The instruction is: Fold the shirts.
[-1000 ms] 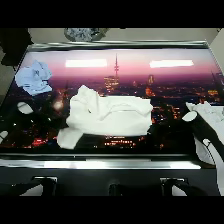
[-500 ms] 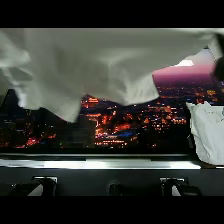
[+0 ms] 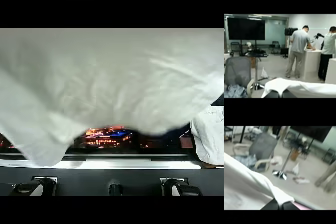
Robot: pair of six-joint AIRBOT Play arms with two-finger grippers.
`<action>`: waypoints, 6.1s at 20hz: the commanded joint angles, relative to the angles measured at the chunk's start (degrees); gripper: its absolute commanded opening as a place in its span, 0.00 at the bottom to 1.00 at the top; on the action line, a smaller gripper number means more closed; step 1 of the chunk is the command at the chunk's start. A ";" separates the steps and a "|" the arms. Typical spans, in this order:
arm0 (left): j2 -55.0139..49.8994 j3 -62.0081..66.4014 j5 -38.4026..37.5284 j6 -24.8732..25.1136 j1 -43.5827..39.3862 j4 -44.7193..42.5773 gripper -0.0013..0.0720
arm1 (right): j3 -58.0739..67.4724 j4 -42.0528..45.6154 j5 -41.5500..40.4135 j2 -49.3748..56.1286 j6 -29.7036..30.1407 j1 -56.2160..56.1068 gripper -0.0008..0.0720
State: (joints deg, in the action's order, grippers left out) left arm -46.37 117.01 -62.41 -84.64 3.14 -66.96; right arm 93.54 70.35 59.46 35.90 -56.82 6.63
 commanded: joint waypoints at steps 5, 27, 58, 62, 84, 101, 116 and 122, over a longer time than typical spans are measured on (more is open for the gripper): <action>-10.88 -22.47 -3.89 2.80 -0.57 -2.21 0.08 | -4.20 8.20 19.82 24.55 1.70 0.00 0.07; -39.41 -39.04 -21.38 0.68 15.76 -5.01 0.63 | -8.26 8.46 34.03 49.55 -1.07 9.14 0.74; -37.68 -64.72 -5.14 12.31 17.14 5.53 0.08 | -59.28 -13.18 8.00 36.48 0.28 9.22 0.84; -37.70 -64.72 -5.05 12.31 17.14 5.53 0.08 | -59.74 -16.46 6.12 36.50 -0.46 9.18 0.68; -5.46 -17.51 5.09 6.62 17.14 7.89 0.08 | -4.74 -8.11 -10.36 10.69 15.28 9.22 0.07; 4.72 -9.90 3.02 3.58 17.14 7.19 0.07 | 3.28 -1.46 1.20 3.26 4.26 9.22 0.07; -55.39 -26.91 -1.42 8.00 7.76 6.49 0.08 | -3.96 2.21 -7.50 63.67 -5.62 -0.35 0.07; -59.08 -15.98 7.30 8.37 7.61 6.60 0.08 | -1.99 2.29 -21.29 63.78 -5.53 -0.35 0.07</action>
State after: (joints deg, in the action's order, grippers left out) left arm -103.37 96.62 -59.09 -76.47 10.83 -60.27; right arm 90.48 72.49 45.25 98.83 -61.76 6.46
